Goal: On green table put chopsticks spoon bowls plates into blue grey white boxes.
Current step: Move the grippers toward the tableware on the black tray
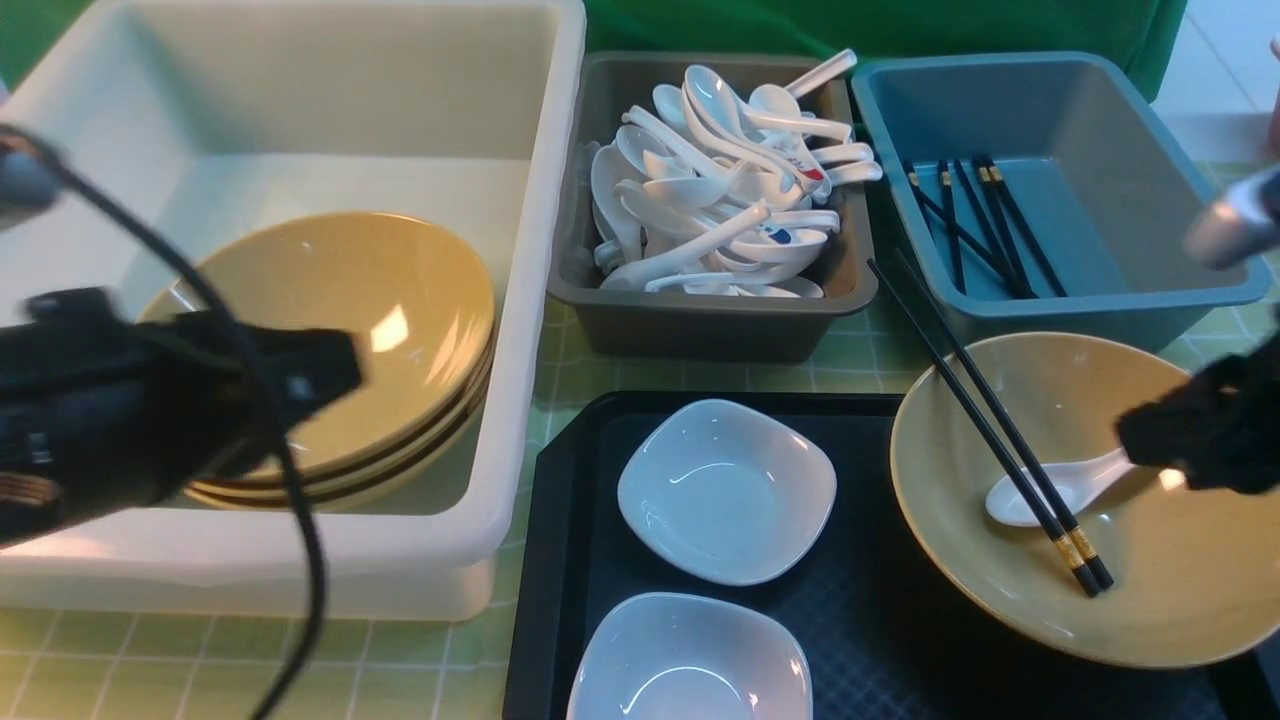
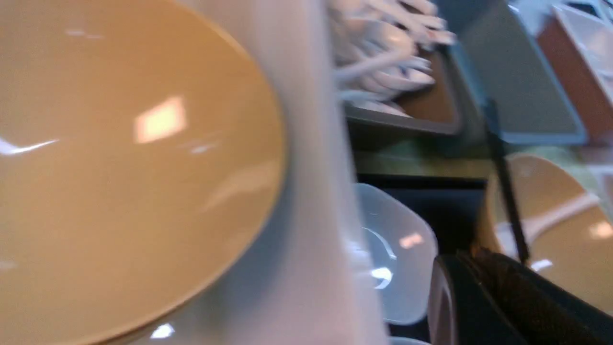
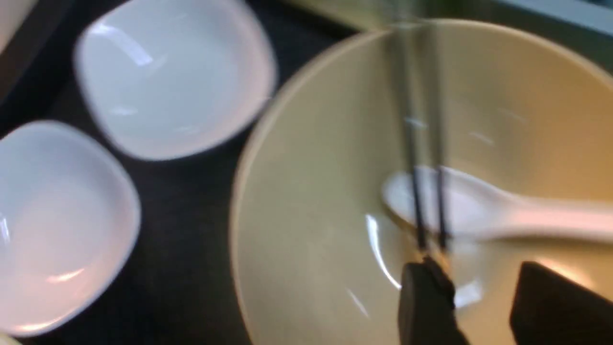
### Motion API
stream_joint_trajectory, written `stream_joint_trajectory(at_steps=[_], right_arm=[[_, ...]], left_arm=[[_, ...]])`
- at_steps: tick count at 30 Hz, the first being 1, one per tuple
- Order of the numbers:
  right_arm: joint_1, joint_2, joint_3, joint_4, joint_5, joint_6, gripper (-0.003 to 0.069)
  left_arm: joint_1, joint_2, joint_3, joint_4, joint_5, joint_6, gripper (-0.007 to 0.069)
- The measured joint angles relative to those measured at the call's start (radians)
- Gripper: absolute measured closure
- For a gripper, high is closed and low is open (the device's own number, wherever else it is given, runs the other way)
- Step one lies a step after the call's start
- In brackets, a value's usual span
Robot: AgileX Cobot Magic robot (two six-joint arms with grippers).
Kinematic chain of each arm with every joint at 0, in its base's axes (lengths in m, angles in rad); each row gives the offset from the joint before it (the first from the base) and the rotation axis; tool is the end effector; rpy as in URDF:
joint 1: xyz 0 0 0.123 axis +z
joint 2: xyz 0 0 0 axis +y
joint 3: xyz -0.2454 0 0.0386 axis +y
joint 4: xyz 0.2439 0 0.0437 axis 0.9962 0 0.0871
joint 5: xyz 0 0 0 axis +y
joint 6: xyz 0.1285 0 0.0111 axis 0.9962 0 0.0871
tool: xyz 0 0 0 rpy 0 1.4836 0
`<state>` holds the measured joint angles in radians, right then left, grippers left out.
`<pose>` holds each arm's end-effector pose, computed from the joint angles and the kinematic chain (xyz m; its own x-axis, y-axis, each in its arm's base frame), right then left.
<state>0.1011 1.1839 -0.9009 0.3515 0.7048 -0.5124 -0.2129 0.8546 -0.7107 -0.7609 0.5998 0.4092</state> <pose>0.2663 0.0560 0.2425 -0.6810 -0.3020 -0.6671 -0.4153 0.9096 0.0122 0.2033 -0.0954 0.2830 -0.6004 -0.1097 -0.7921 0.3855 0.8281 -0.4069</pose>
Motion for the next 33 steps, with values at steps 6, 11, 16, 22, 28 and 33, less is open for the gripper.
stream_joint_trajectory(at_steps=[6, 11, 16, 22, 28, 33], right_arm=[[0.042, 0.285, -0.117, 0.004, -0.038, -0.105, 0.0194], [0.061, 0.442, -0.161, 0.007, -0.083, -0.137, 0.0145], [0.061, 0.522, -0.188, 0.007, -0.123, -0.154, 0.0188], [0.061, 0.526, -0.211, 0.007, -0.08, -0.167, 0.0522], [0.042, 0.526, -0.259, 0.02, 0.007, -0.163, 0.0532], [-0.02, 0.525, -0.36, 0.071, 0.088, -0.117, 0.0532]], left_arm=[[-0.097, 0.123, -0.032, -0.356, 0.053, 0.381, 0.0627], [-0.103, 0.158, -0.038, -0.435, 0.058, 0.423, 0.0627], [-0.104, 0.16, -0.039, -0.439, 0.084, 0.431, 0.0627], [-0.104, 0.16, -0.039, -0.439, 0.111, 0.431, 0.0627], [-0.104, 0.16, -0.039, -0.439, 0.115, 0.433, 0.0627], [-0.103, 0.16, -0.039, -0.439, 0.123, 0.449, 0.0627]])
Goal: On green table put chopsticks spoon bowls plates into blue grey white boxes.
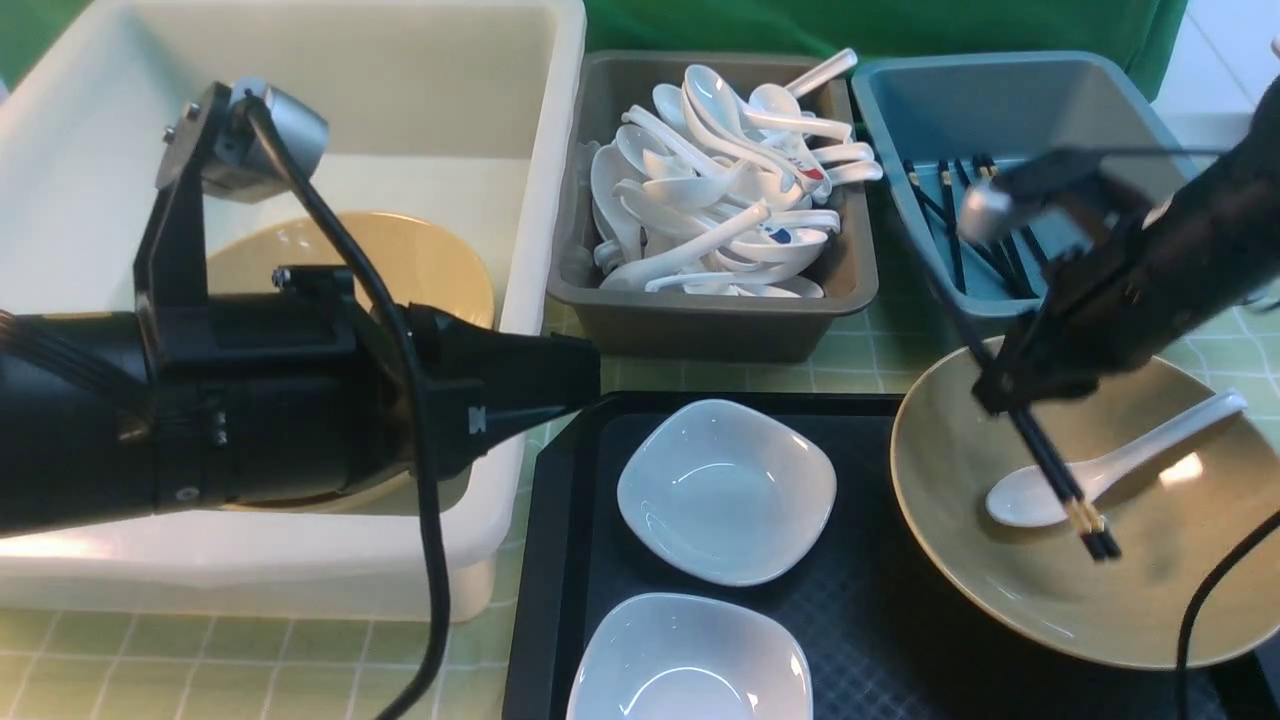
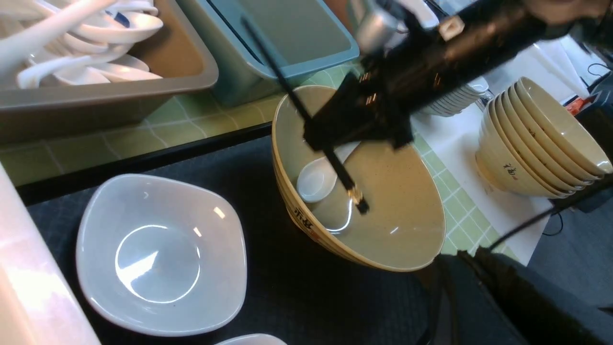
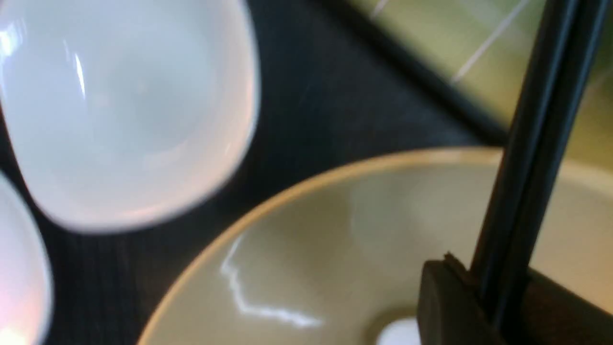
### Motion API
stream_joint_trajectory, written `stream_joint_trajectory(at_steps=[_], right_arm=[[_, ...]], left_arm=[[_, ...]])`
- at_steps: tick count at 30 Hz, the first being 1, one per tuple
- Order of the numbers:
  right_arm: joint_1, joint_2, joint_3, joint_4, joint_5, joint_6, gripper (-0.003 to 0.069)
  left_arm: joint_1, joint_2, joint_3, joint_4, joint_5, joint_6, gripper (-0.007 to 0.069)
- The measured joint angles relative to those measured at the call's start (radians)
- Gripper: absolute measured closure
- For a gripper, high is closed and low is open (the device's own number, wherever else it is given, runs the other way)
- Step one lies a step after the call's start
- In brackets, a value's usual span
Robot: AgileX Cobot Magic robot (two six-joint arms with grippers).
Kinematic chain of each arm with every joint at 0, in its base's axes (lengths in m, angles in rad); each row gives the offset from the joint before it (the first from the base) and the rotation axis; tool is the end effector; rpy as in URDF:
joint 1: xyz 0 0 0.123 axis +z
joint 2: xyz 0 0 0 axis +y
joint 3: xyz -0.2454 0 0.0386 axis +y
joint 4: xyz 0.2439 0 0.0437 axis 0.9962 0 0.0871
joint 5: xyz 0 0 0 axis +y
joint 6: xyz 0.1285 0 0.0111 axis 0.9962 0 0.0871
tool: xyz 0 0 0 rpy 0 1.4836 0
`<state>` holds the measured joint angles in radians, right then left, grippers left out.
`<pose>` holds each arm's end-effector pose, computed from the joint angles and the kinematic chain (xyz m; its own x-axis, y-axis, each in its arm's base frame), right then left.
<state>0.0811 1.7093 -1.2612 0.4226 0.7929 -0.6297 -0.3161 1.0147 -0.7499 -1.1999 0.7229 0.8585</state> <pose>0.3616 0.0672 0.1840 -0.7793 -0.3688 -0.5066 -0.4807 0.8705 0.1056 0.2031 -0.1502 0.2826 -0.6095 0.0074 -0.7928 0.6388 0.5969 -0.4855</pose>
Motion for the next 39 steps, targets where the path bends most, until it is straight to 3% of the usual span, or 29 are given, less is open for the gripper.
stream_joint_trajectory(at_steps=[7, 18, 33, 35, 39], right_arm=[[-0.114, 0.041, -0.251, 0.107, 0.043, 0.075, 0.0532], [-0.179, 0.369, -0.707, 0.14, -0.04, 0.216, 0.0532], [-0.18, 0.651, -0.752, 0.159, -0.119, 0.34, 0.0522], [-0.18, 0.648, -0.752, 0.159, -0.114, 0.334, 0.0487], [-0.18, 0.607, -0.752, 0.135, -0.045, 0.28, 0.0312]], left_arm=[[0.0, 0.01, -0.041, 0.003, 0.063, 0.129, 0.0627], [0.0, 0.207, -0.266, 0.016, 0.192, 0.151, 0.0627], [0.0, 0.251, -0.27, -0.03, 0.278, 0.15, 0.0627], [0.0, 0.251, -0.27, -0.032, 0.284, 0.145, 0.0627], [0.0, 0.251, -0.27, -0.032, 0.309, 0.144, 0.0627]])
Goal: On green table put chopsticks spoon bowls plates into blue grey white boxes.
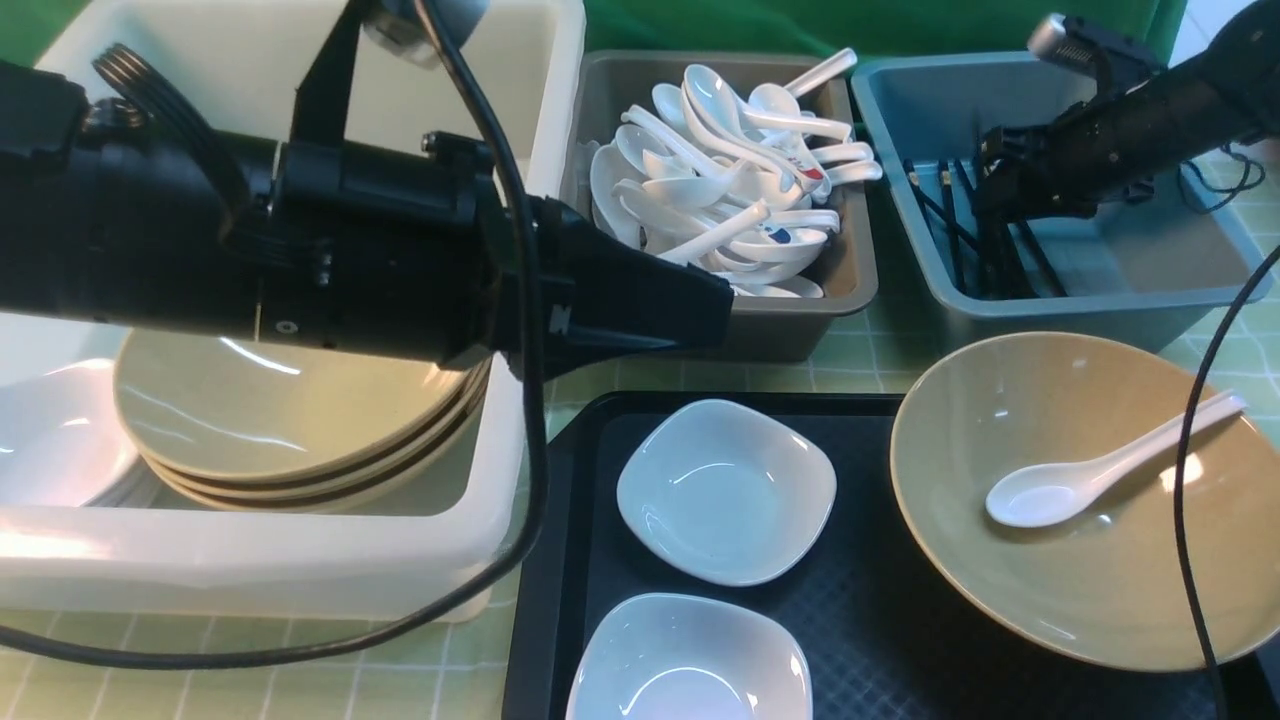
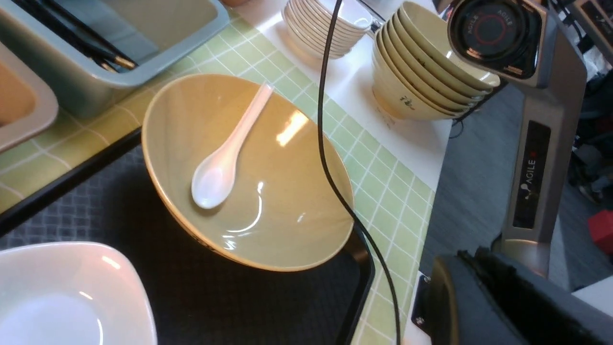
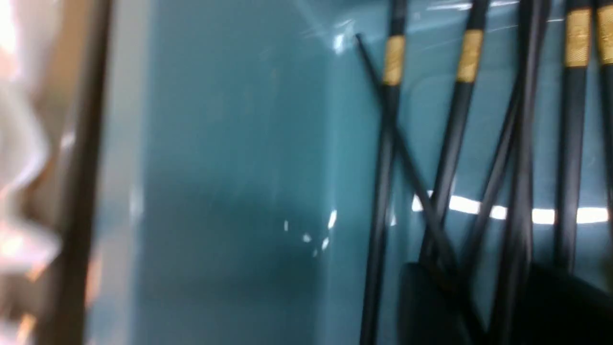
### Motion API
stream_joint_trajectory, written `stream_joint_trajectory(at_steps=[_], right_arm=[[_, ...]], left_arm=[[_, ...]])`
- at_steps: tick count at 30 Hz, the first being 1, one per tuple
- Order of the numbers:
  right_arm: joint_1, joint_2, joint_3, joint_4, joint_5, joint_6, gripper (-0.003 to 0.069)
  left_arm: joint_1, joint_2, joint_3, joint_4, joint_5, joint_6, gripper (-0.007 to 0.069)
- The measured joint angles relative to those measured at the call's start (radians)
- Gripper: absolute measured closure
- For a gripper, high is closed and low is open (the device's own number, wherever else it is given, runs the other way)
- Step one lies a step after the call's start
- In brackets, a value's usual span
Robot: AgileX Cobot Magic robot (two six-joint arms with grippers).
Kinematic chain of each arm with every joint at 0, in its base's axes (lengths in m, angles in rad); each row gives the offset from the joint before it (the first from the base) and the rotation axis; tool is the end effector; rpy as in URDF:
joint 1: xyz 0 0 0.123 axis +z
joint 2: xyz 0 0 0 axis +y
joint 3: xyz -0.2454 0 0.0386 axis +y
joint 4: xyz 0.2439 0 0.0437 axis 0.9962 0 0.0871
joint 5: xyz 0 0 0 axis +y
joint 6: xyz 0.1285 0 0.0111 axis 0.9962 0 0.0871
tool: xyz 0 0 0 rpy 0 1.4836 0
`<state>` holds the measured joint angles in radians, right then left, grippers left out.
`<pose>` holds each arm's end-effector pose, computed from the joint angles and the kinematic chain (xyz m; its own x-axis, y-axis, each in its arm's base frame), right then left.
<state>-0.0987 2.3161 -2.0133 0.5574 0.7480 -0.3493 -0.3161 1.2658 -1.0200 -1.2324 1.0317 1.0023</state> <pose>0.5190 -0.0047 0.1531 -0.7770 0.1512 -0.6111 -0.0741 0.9420 0.3274 0.2239 -0.1832 0.3050 -0.5608 0.2035 -0.8026 0.8065 0.3536 -0.4739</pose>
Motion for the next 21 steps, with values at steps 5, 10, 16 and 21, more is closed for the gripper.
stream_joint_trajectory(at_steps=[5, 10, 16, 21], right_arm=[[0.0, -0.119, 0.0, -0.041, 0.097, -0.166, 0.0186], [0.02, -0.373, 0.015, -0.047, 0.369, -0.745, 0.0152], [0.12, -0.664, 0.312, -0.262, 0.411, -1.057, 0.0151], [0.204, -0.776, 0.677, -0.557, 0.219, -1.08, 0.0151]], left_arm=[[0.0, 0.0, 0.0, 0.002, 0.035, 0.0, 0.0627], [0.0, 0.0, 0.0, 0.038, 0.144, -0.001, 0.0627], [0.0, -0.011, 0.0, 0.149, 0.176, -0.051, 0.0627], [0.0, -0.06, 0.0, 0.194, 0.18, -0.073, 0.0627]])
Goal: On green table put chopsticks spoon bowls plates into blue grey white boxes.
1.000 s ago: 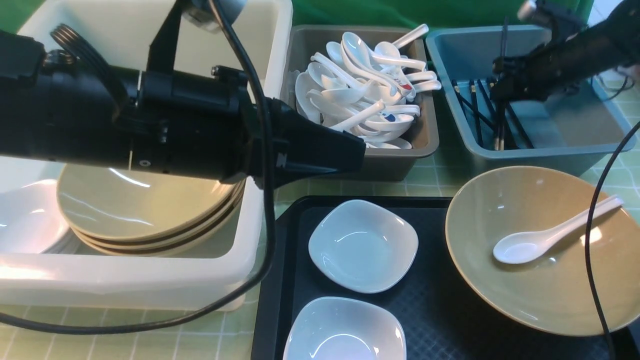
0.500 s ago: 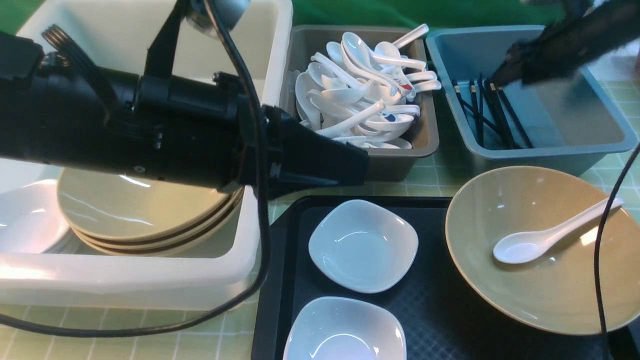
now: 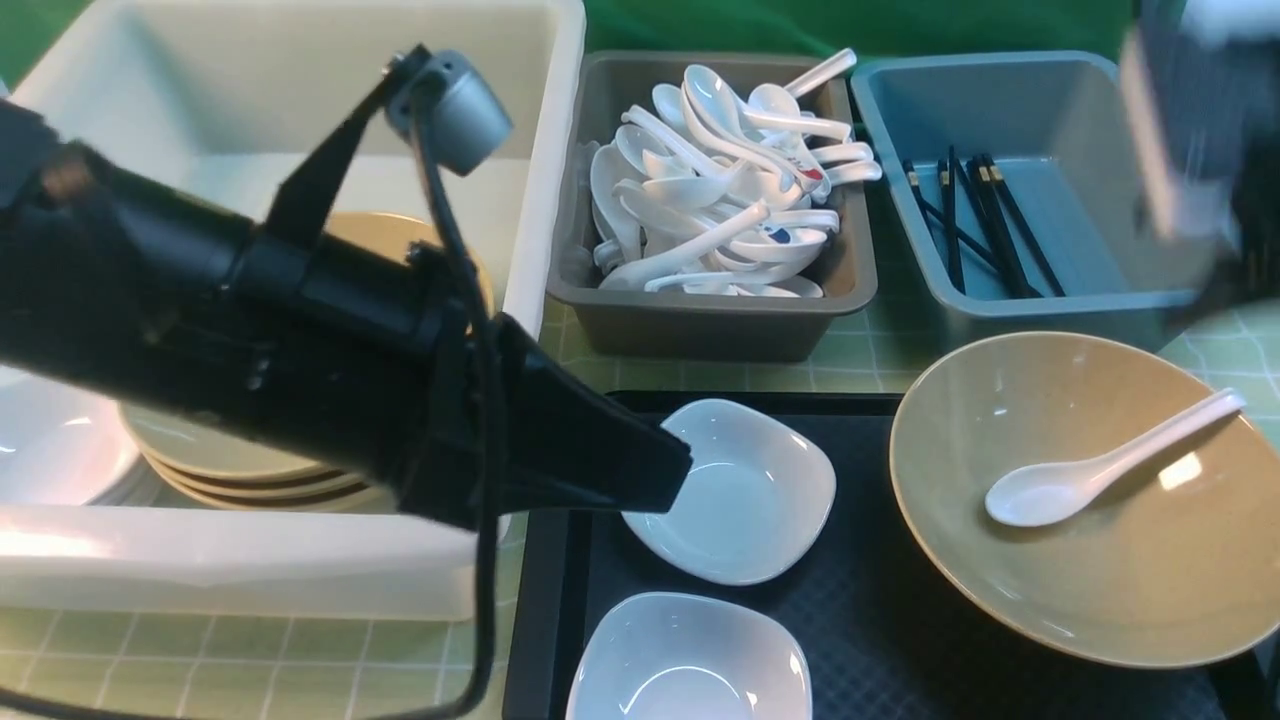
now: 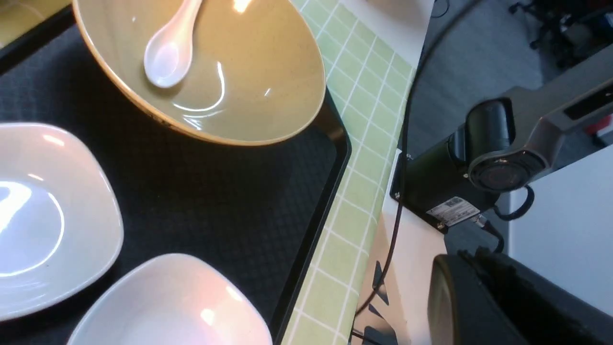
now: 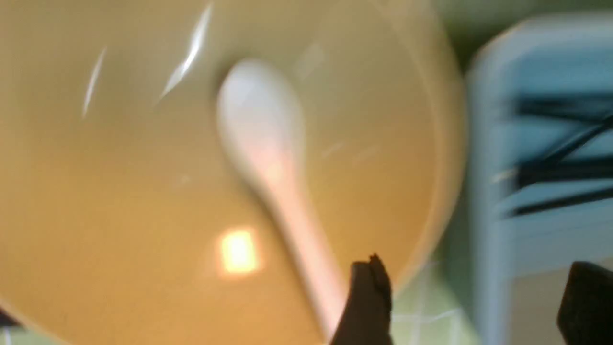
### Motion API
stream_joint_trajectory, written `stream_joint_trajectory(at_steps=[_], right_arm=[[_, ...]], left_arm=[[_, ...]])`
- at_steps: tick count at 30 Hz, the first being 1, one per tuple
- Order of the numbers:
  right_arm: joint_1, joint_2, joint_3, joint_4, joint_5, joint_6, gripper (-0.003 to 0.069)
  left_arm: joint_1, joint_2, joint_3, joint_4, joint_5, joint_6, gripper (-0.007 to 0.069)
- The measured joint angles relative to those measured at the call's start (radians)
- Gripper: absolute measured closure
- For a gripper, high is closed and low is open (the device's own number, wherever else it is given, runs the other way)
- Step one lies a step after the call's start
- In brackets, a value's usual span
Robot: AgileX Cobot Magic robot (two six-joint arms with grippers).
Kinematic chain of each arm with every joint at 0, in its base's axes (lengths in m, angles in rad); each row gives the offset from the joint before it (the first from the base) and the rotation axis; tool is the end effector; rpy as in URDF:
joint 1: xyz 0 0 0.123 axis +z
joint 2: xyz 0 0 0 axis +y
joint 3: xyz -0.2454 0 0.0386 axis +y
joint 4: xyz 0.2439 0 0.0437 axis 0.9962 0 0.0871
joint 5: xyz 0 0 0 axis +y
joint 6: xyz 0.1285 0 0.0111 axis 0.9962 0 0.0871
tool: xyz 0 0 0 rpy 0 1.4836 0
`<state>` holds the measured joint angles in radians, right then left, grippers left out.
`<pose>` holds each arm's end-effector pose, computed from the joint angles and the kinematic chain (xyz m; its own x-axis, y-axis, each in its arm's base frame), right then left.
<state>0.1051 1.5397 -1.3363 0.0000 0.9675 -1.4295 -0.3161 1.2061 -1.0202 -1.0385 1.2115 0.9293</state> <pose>0.3370 0.0356 0.2490 -0.0199 -0.9976 -0.0659 -0.8848 0.0483 -0.4634 0.1913 -0.1721 0.2984 -0.5344 0.4119 -0.7381 0.8444 0.2987 -0.4447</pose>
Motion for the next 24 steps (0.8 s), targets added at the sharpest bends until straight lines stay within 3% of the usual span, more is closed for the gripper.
stream_joint_trajectory(at_steps=[6, 16, 18, 23, 24], right_arm=[[0.073, 0.025, 0.231, -0.157, -0.215, -0.004, 0.0151], [0.074, 0.189, 0.238, -0.192, -0.282, 0.014, 0.0168], [0.075, 0.206, 0.238, -0.191, -0.28, 0.016, 0.0197], [0.075, 0.221, 0.238, -0.193, -0.262, 0.024, 0.0443], [0.075, 0.221, 0.238, -0.192, -0.262, 0.024, 0.0442]], left_arm=[[0.0, -0.078, 0.0, 0.006, 0.007, -0.002, 0.0627], [0.0, -0.093, 0.0, 0.014, 0.012, -0.036, 0.0627], [0.0, -0.093, 0.0, 0.014, 0.012, -0.036, 0.0627], [0.0, -0.093, 0.0, 0.014, 0.012, -0.037, 0.0627], [0.0, -0.093, 0.0, 0.014, 0.012, -0.037, 0.0627]])
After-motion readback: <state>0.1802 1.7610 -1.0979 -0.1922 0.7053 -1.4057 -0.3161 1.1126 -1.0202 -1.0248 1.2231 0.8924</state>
